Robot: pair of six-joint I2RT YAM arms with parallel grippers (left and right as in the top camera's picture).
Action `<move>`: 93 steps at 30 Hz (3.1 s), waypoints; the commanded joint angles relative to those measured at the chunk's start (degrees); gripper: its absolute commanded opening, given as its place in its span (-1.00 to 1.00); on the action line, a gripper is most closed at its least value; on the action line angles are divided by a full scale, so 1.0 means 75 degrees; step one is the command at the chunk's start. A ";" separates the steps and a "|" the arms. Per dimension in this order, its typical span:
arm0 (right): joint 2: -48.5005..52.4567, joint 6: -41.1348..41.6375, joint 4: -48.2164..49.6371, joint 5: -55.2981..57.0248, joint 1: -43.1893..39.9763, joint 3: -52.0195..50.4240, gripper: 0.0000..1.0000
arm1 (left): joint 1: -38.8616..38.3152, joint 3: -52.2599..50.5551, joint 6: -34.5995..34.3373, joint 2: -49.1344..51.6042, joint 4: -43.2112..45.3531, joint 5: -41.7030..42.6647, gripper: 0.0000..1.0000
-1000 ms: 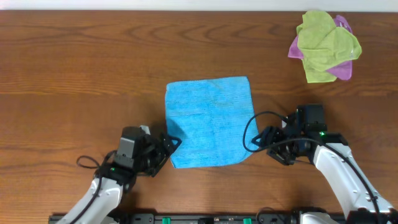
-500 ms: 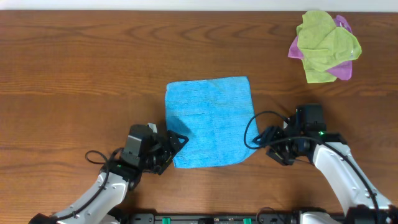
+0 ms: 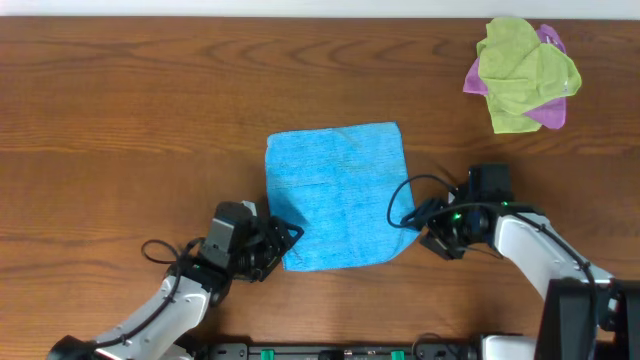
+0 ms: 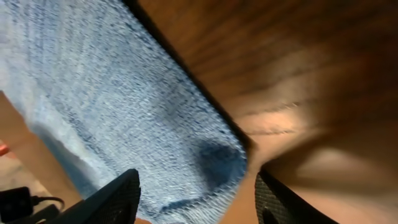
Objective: Fold the cloth
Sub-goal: 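Grasp the near left and right corners of the cloth with both grippers, then lift the near edge and fold it forward over the far half with both grippers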
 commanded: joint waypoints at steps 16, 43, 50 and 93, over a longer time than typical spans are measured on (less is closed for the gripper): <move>0.0259 0.0125 0.0073 0.0644 0.0236 -0.0082 -0.27 | -0.0125 -0.0289 -0.0026 0.0417 -0.0297 -0.0656 -0.30; -0.0545 -0.0236 -0.0361 0.0280 0.0356 -0.0082 -0.97 | -0.0114 -0.0283 0.0493 0.0393 0.0111 0.0356 -0.88; -0.1183 -0.0373 -0.1011 0.0283 0.0356 -0.0082 -0.97 | -0.0114 -0.0277 0.0498 0.0326 0.0134 0.0901 -0.88; -0.3937 -0.0729 -0.1696 0.0411 0.0356 -0.0082 -0.97 | -0.0111 0.0953 0.0423 -0.2401 -0.3013 0.0099 -0.88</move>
